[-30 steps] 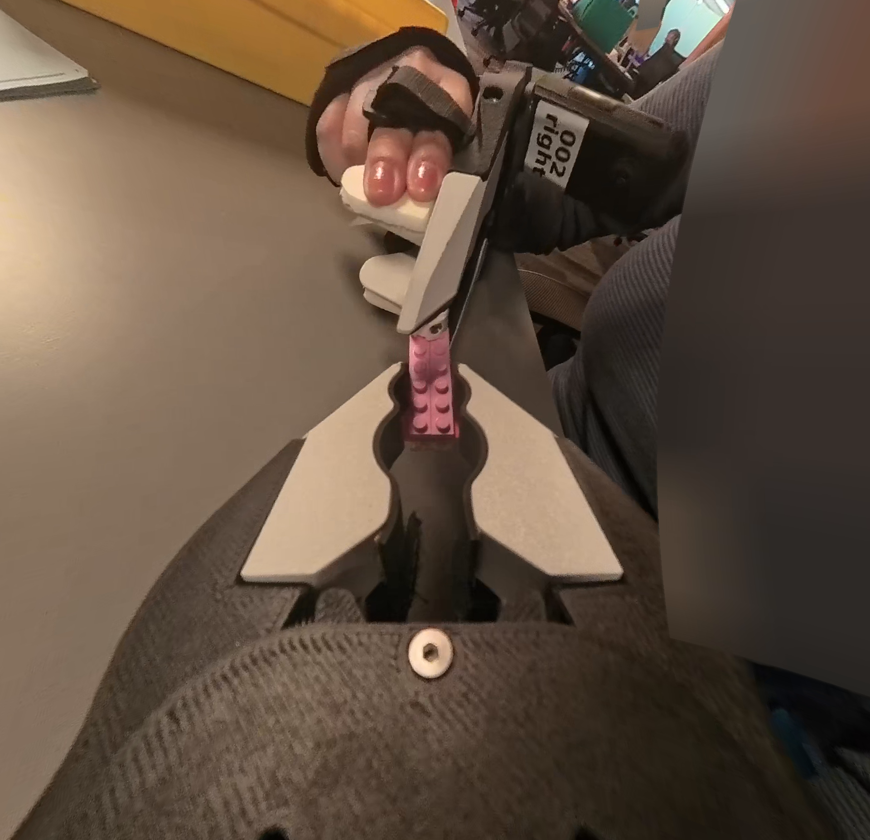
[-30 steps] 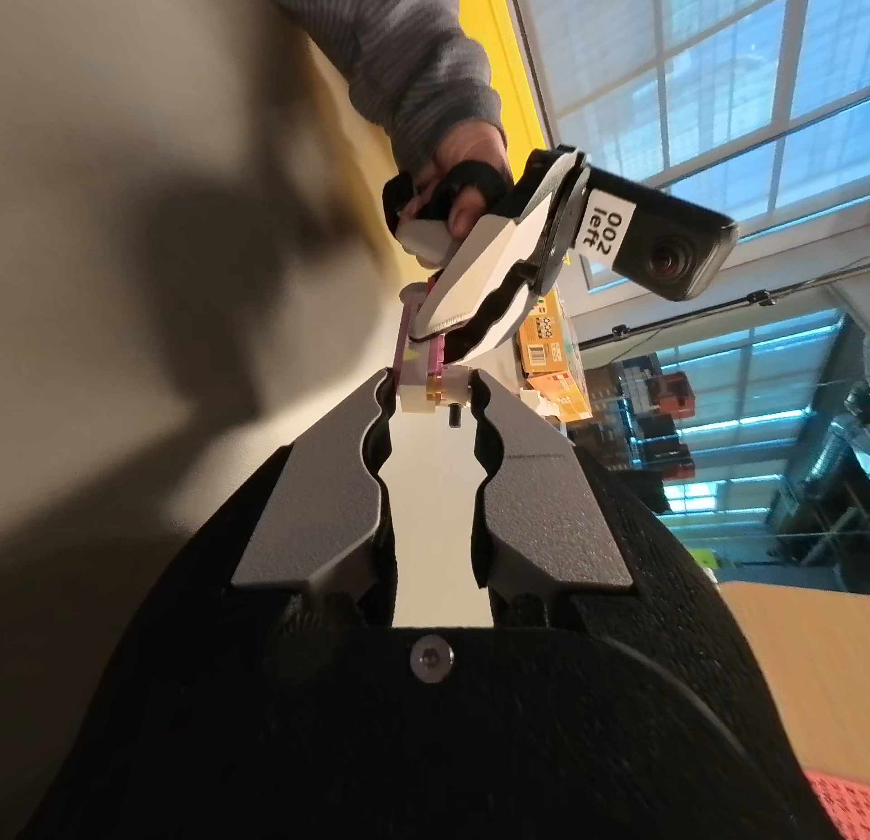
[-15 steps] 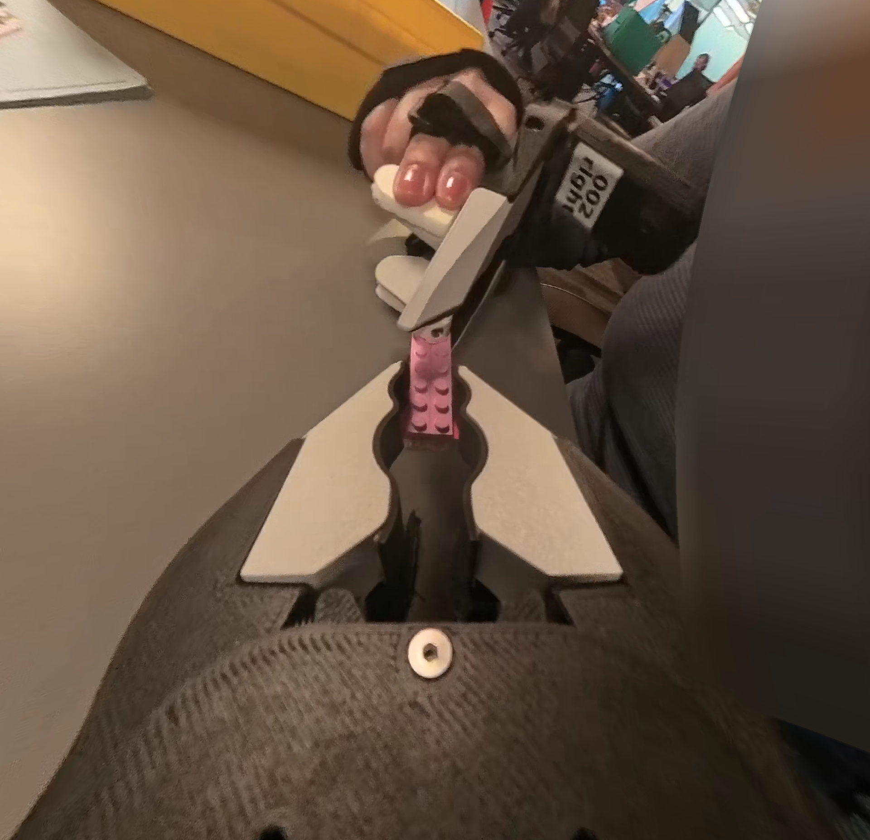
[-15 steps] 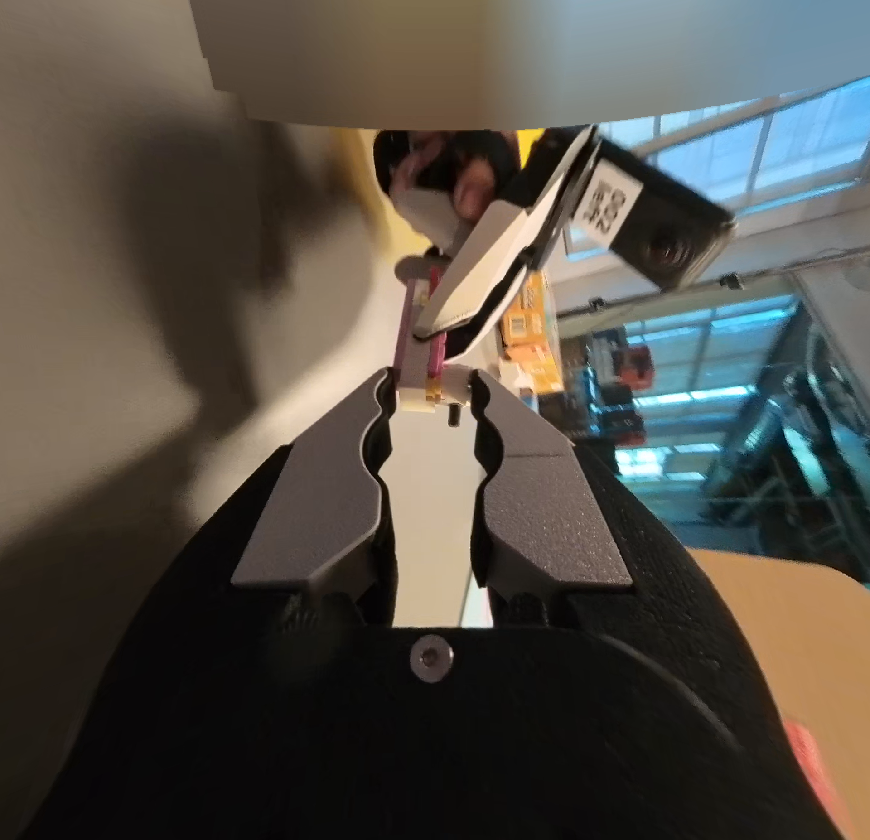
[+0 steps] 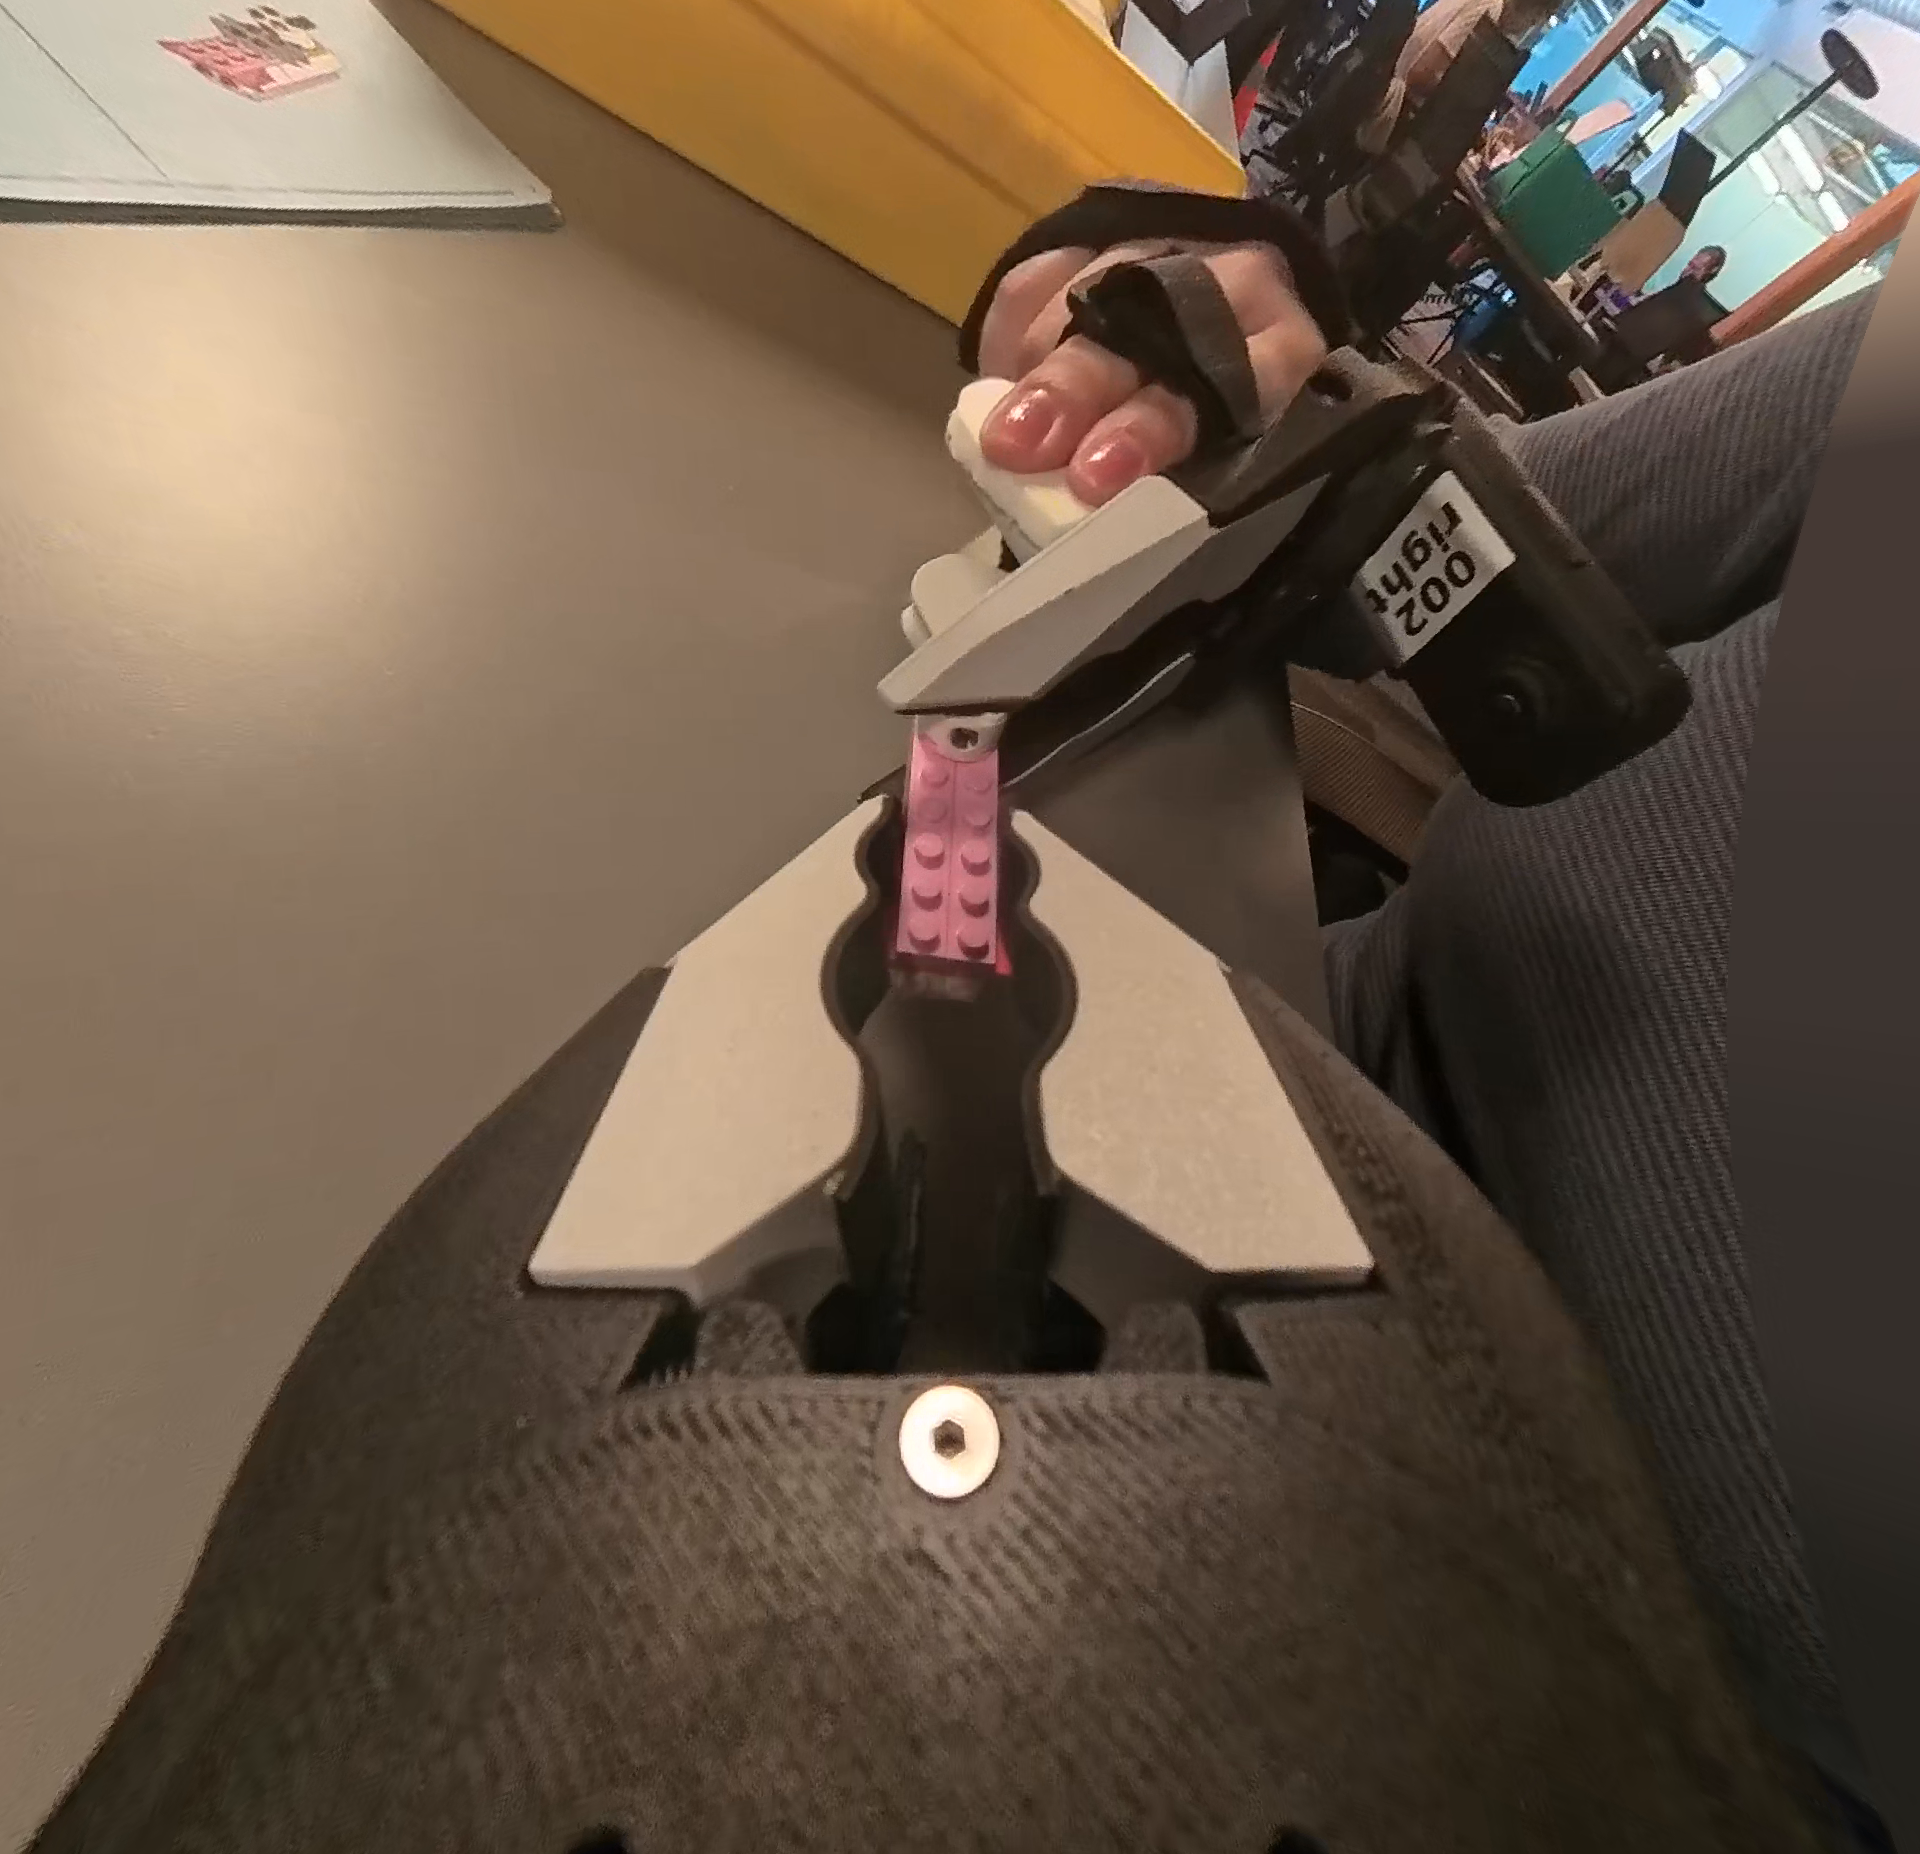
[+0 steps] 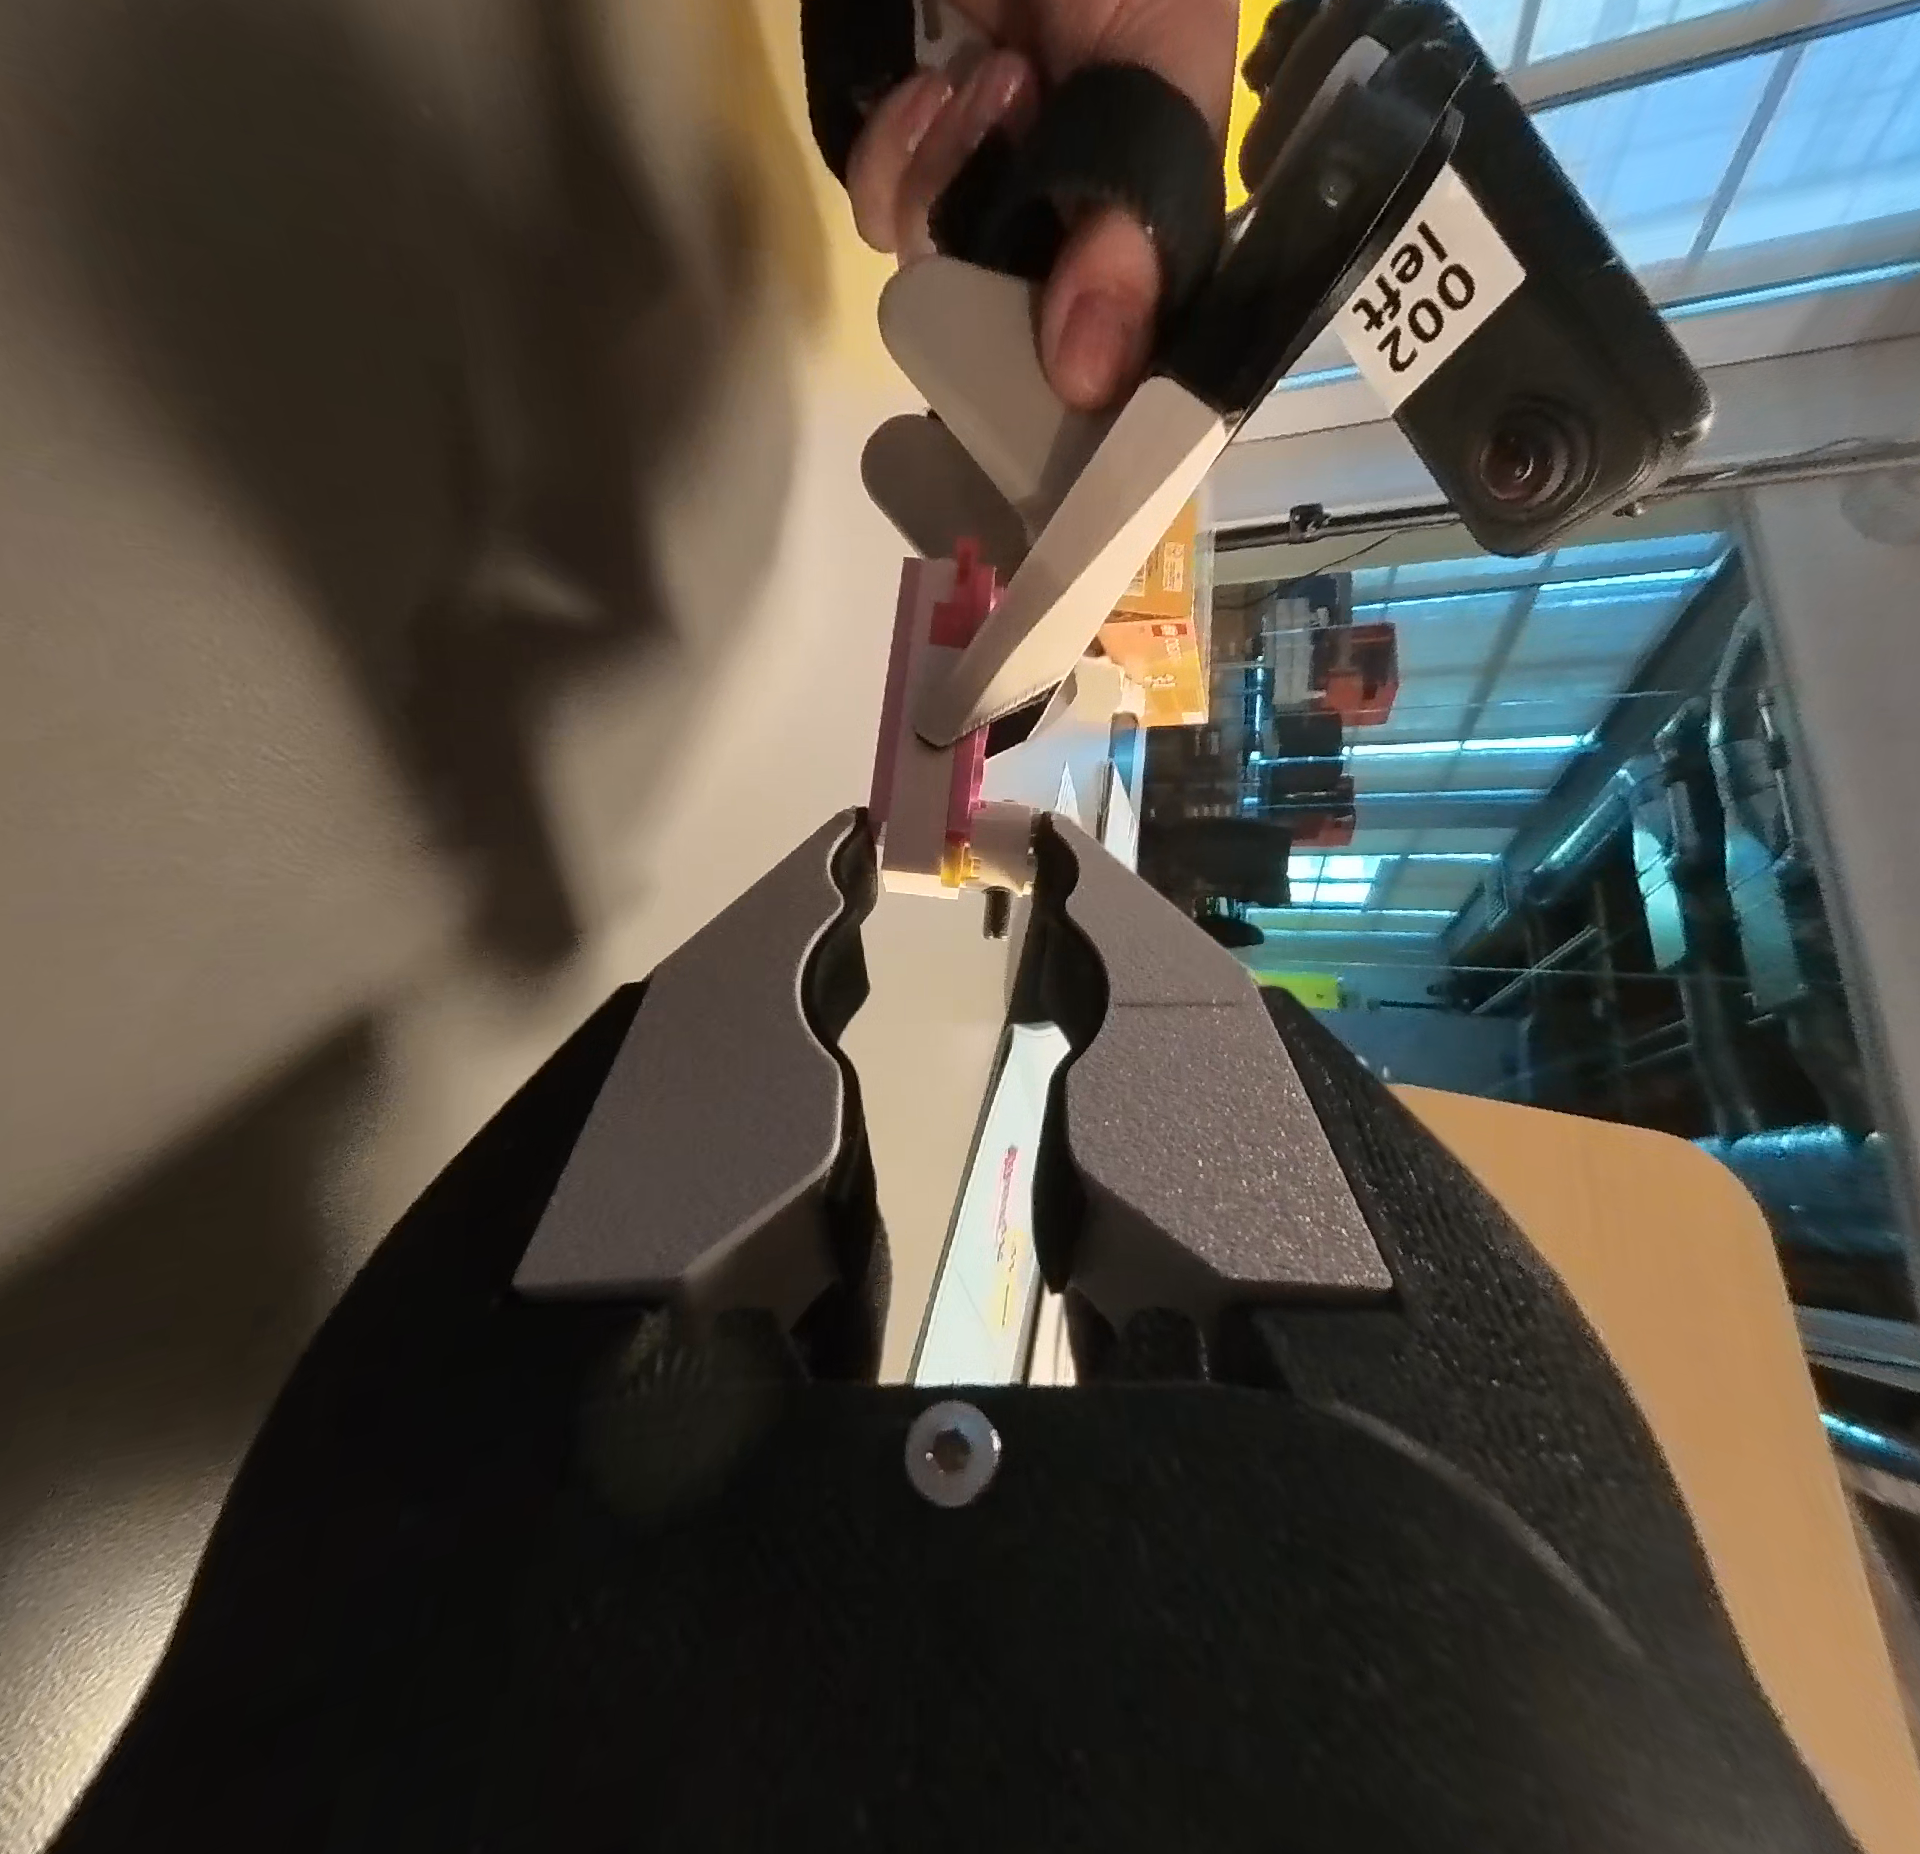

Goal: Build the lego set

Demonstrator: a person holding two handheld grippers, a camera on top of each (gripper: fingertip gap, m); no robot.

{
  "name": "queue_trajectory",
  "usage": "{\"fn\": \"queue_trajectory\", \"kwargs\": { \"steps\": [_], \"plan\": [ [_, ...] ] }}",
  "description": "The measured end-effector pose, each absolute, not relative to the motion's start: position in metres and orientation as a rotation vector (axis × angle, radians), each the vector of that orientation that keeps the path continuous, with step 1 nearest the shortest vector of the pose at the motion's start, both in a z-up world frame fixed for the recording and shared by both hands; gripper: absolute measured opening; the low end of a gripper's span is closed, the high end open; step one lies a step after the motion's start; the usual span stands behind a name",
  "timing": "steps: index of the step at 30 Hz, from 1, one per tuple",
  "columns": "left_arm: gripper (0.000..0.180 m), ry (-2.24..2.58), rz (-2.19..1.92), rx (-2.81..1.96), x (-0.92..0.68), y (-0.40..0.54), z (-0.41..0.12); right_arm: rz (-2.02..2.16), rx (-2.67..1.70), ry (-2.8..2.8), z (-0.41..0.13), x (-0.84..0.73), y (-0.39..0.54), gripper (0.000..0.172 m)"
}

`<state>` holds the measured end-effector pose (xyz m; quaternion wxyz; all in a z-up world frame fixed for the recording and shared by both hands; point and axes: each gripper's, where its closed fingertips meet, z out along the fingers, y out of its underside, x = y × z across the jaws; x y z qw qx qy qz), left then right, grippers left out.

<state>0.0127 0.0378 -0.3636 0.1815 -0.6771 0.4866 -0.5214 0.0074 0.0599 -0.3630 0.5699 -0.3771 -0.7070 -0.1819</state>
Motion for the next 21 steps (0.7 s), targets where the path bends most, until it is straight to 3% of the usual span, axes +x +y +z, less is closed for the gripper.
{"fn": "queue_trajectory", "kwargs": {
  "steps": [19,21],
  "plan": [
    [0.016,1.308,-1.519,-1.949,0.015,0.041,-0.364,-0.283,-1.043,-1.651,-0.37,0.007,0.062,0.028],
    [0.025,1.278,-1.583,-1.943,0.017,0.039,-0.357,-0.249,-1.048,-1.625,-0.368,0.006,0.062,0.028]
  ]
}}
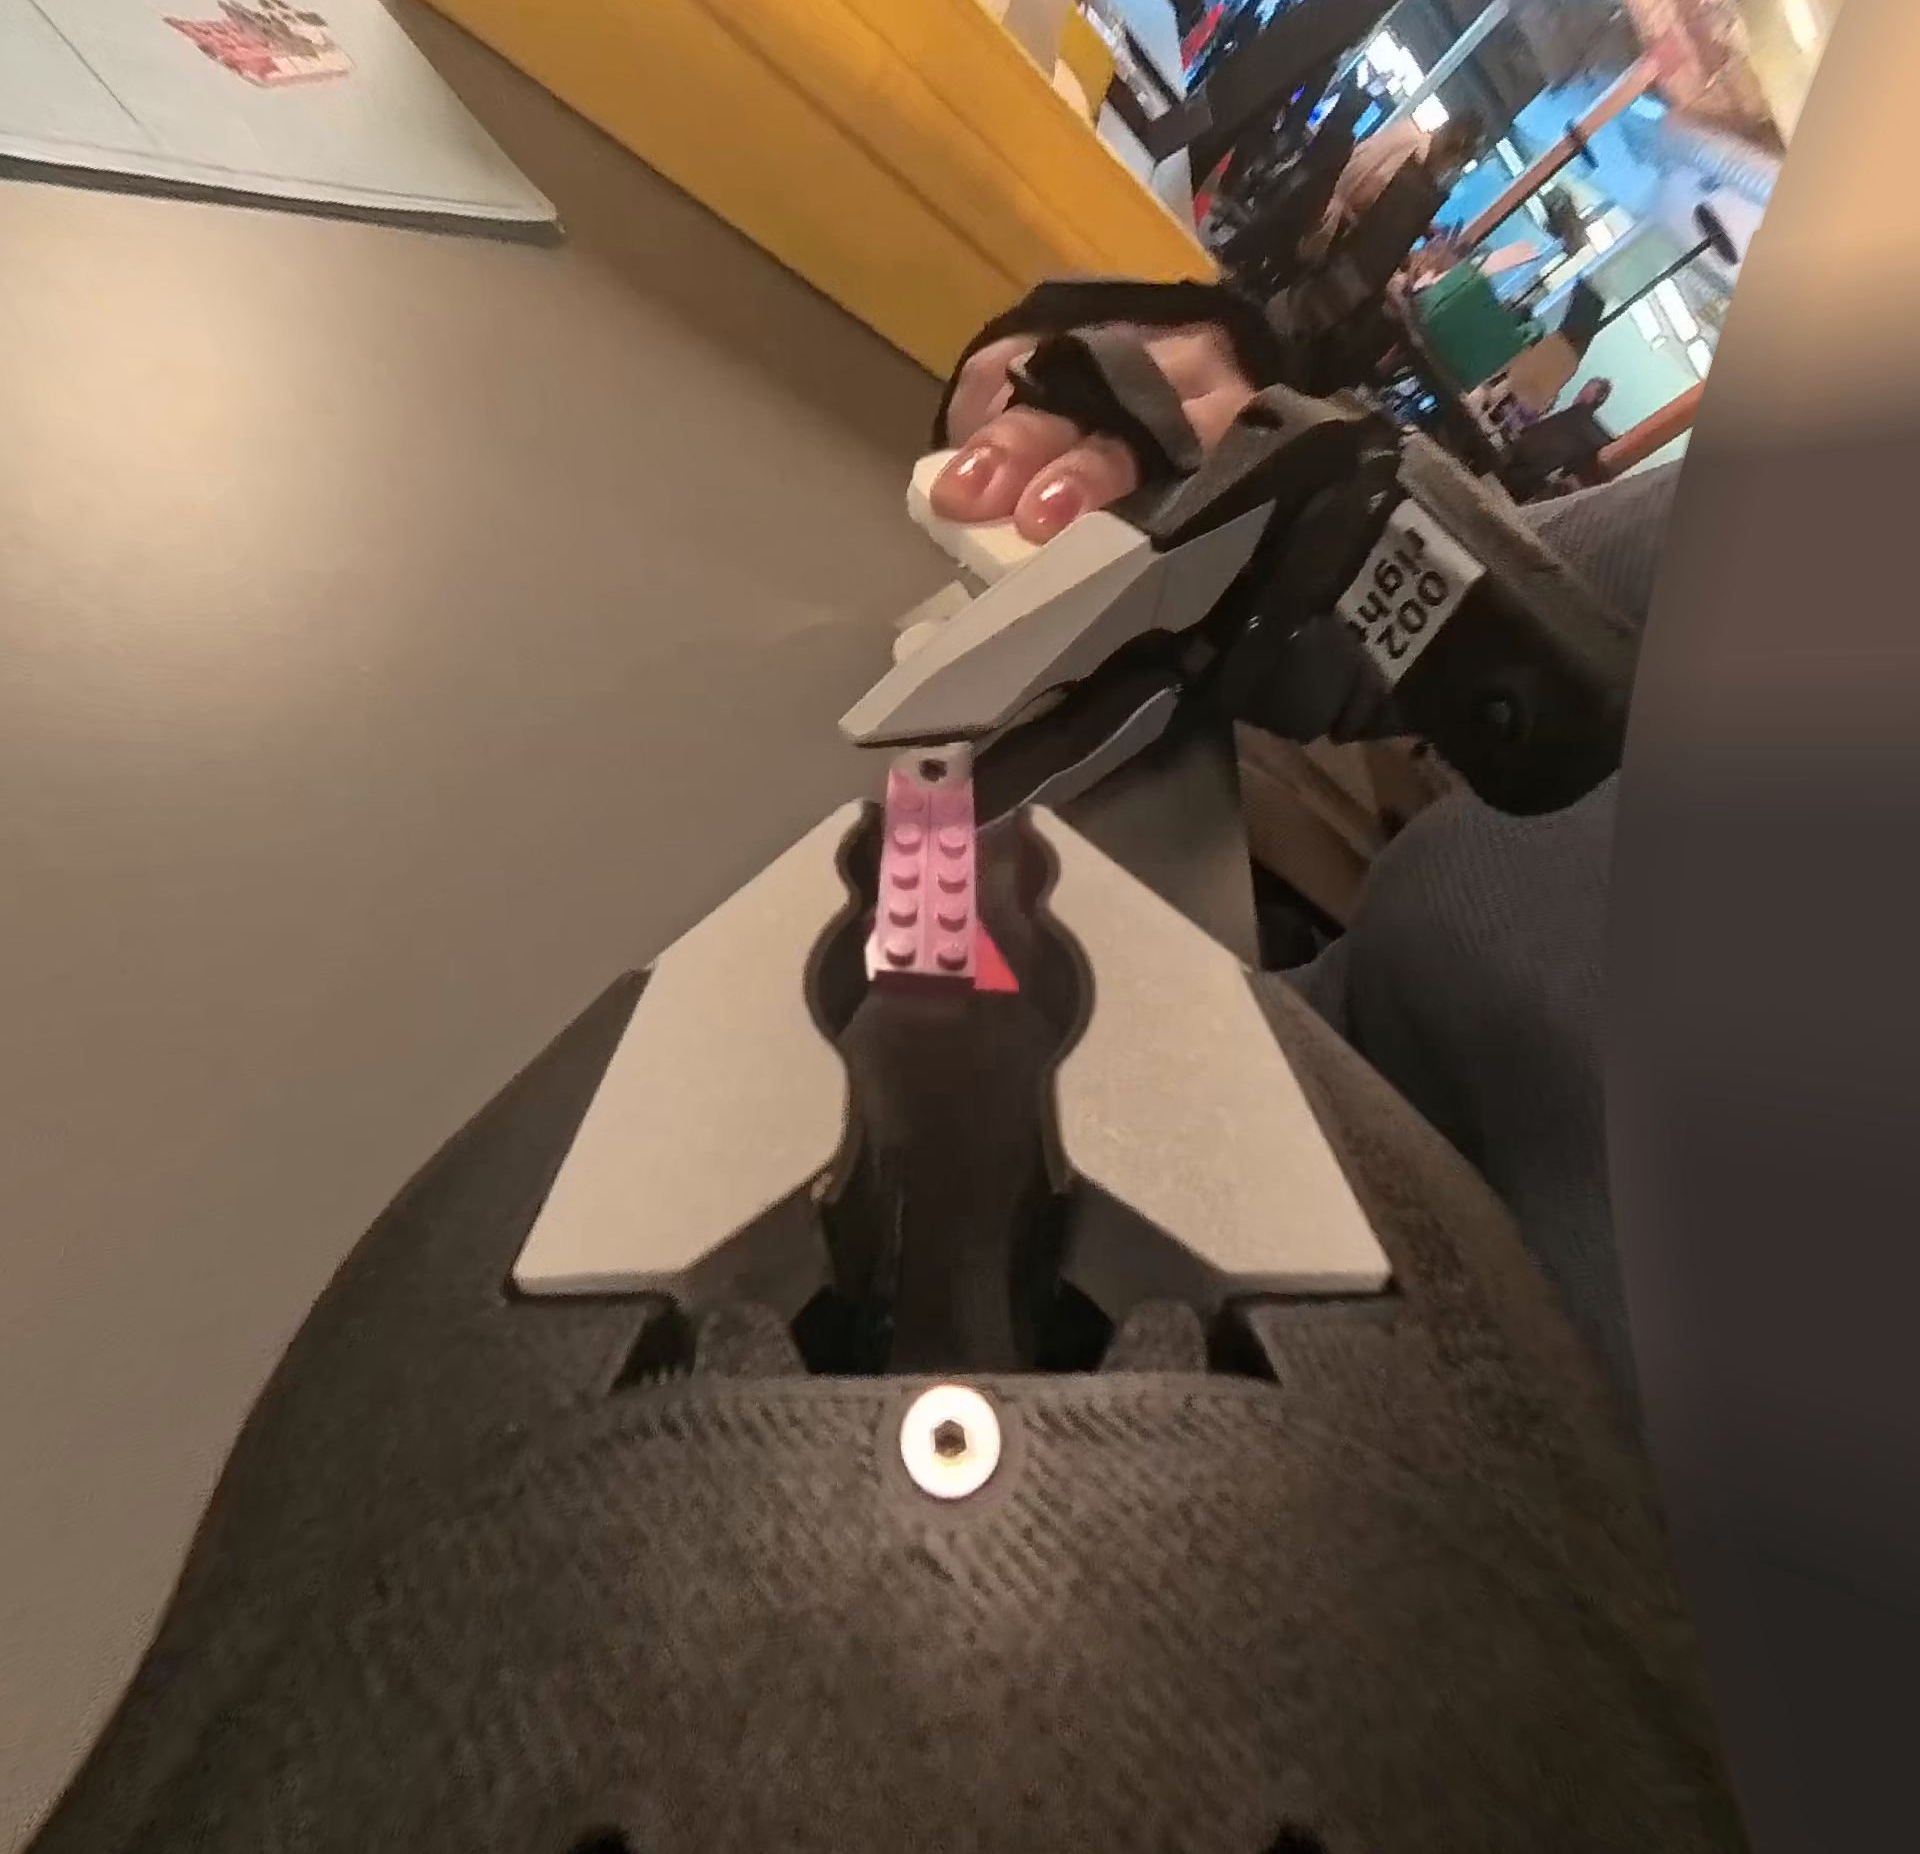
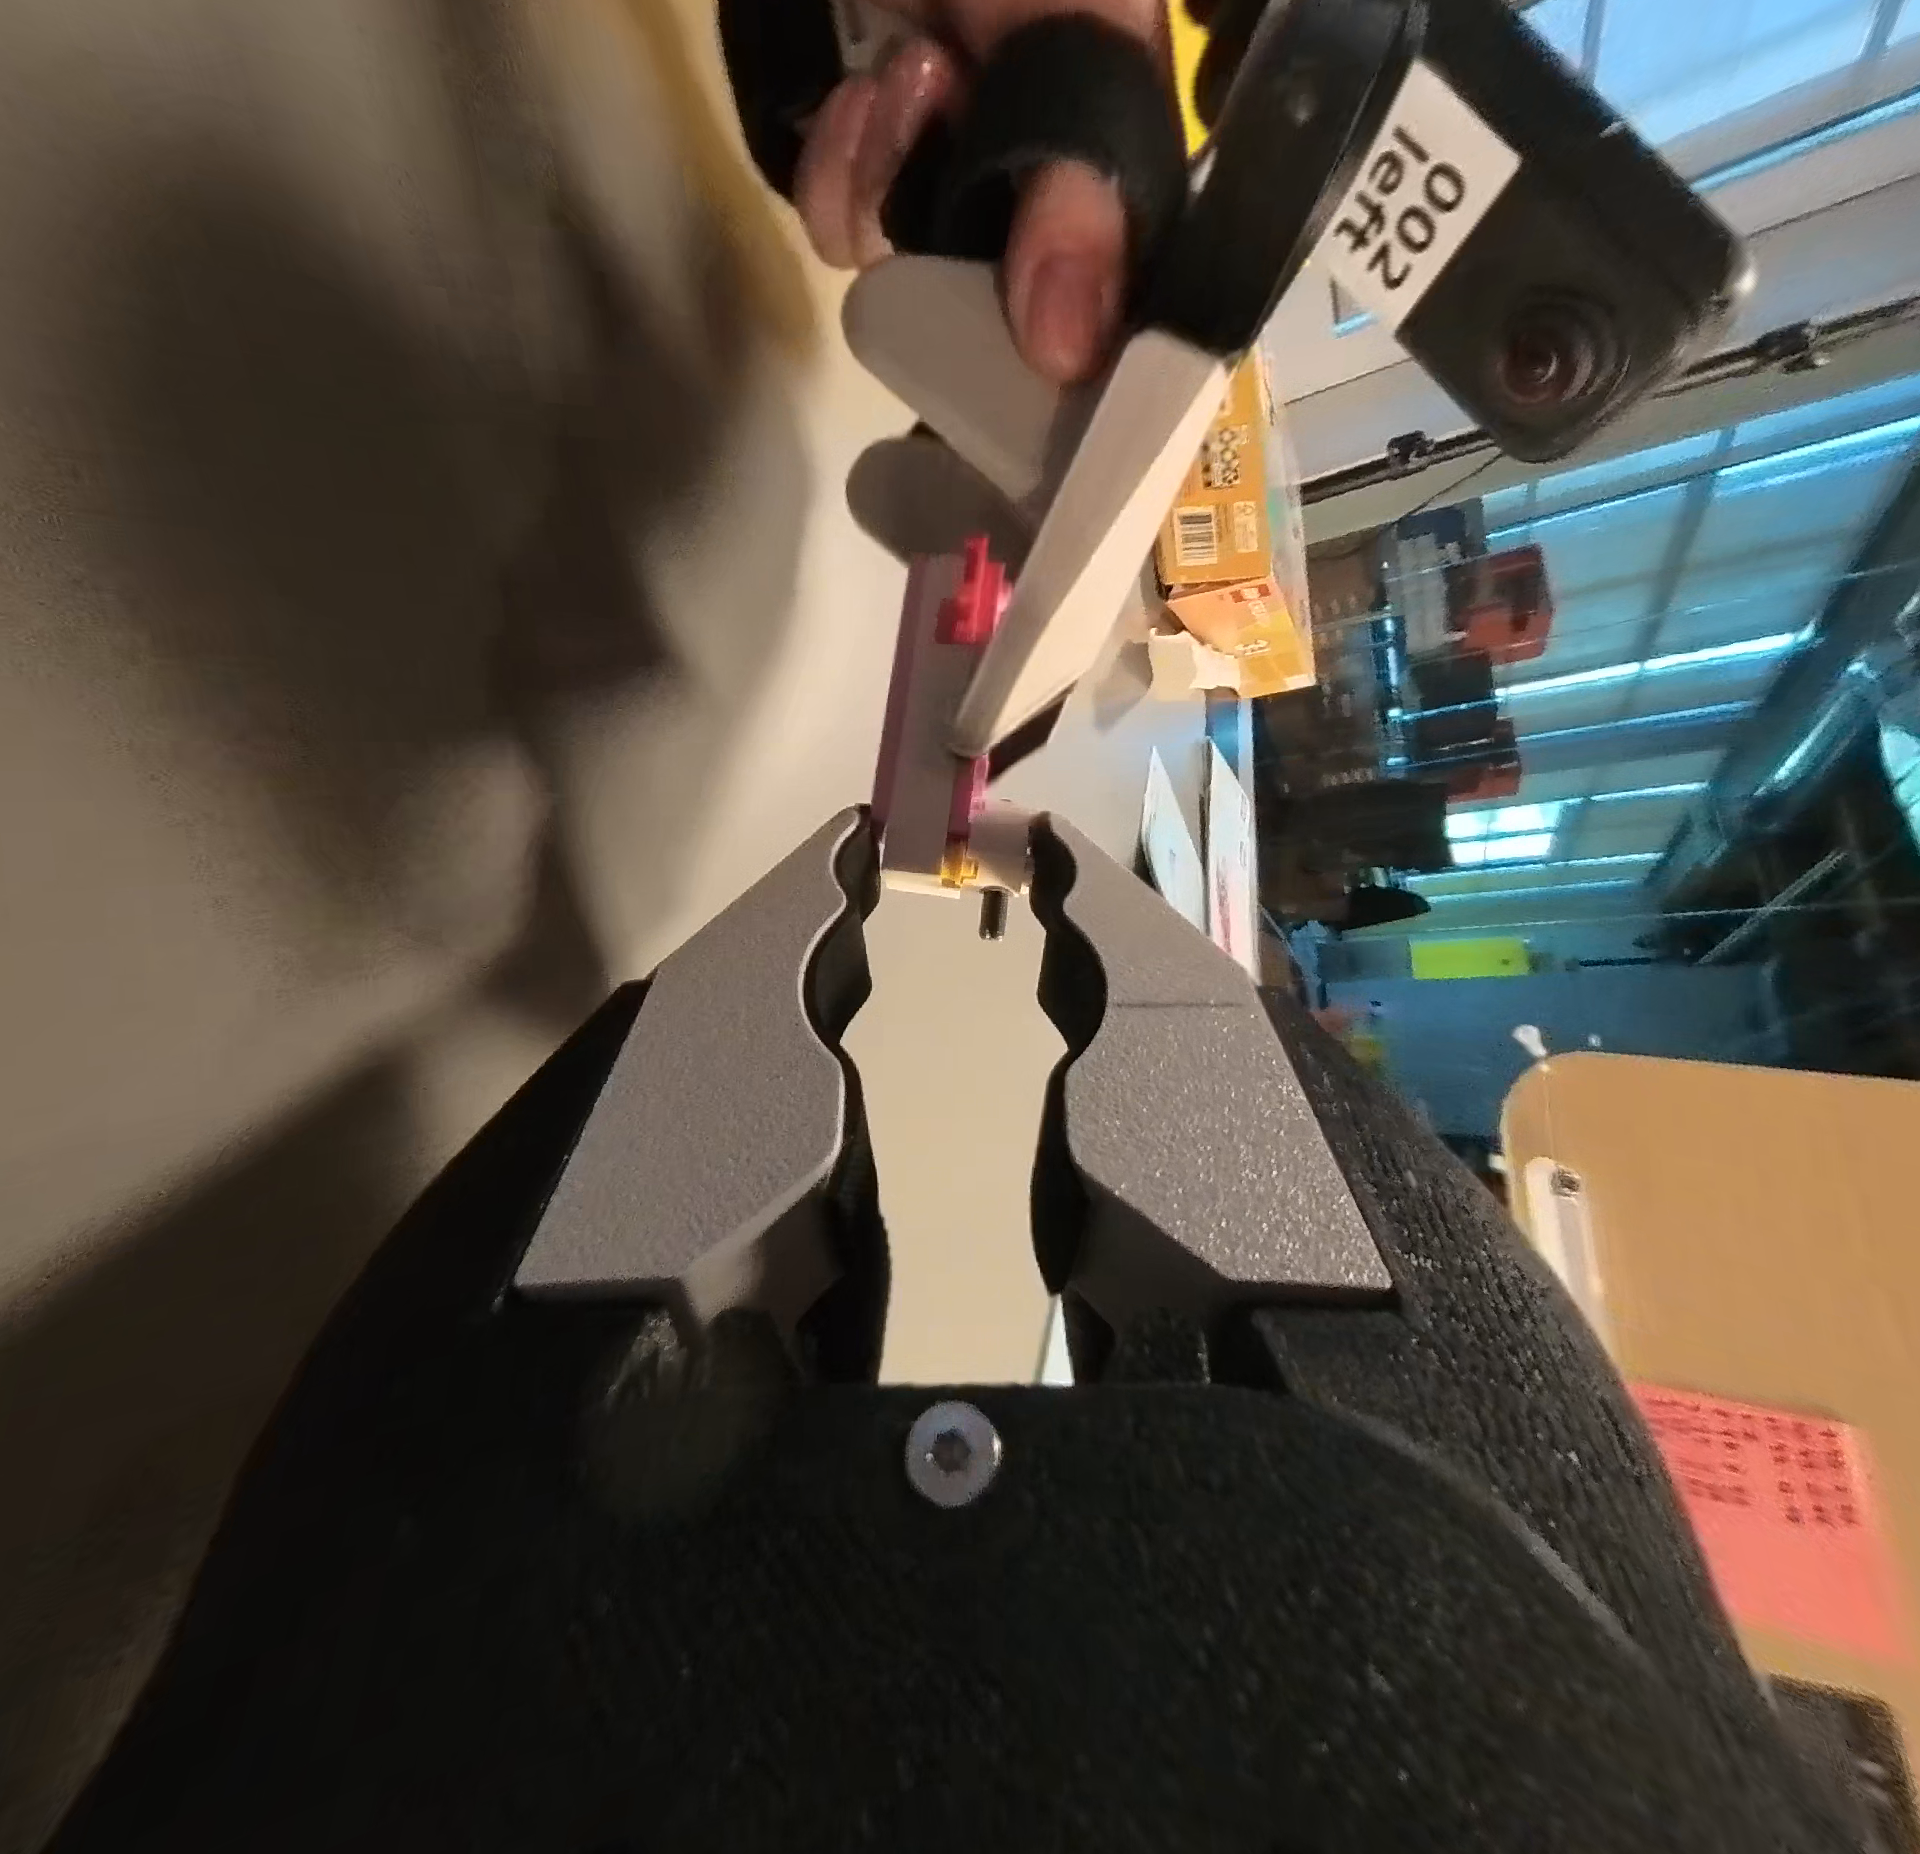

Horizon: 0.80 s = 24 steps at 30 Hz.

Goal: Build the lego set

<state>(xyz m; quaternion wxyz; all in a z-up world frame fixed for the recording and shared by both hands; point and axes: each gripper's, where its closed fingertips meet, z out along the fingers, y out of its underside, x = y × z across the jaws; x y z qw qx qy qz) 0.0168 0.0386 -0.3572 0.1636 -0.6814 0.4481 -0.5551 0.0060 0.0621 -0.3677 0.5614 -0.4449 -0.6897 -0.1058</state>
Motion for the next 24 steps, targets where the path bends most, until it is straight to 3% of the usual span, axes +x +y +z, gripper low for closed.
{"fn": "queue_trajectory", "kwargs": {
  "steps": [2,24],
  "plan": [
    [0.03,1.271,-1.623,-1.956,0.019,0.036,-0.357,-0.212,-1.044,-1.6,-0.364,0.004,0.061,0.028],
    [0.018,1.306,-1.494,-1.898,0.016,0.045,-0.36,-0.462,-0.909,-1.578,-0.361,0.005,0.07,0.027]
  ]
}}
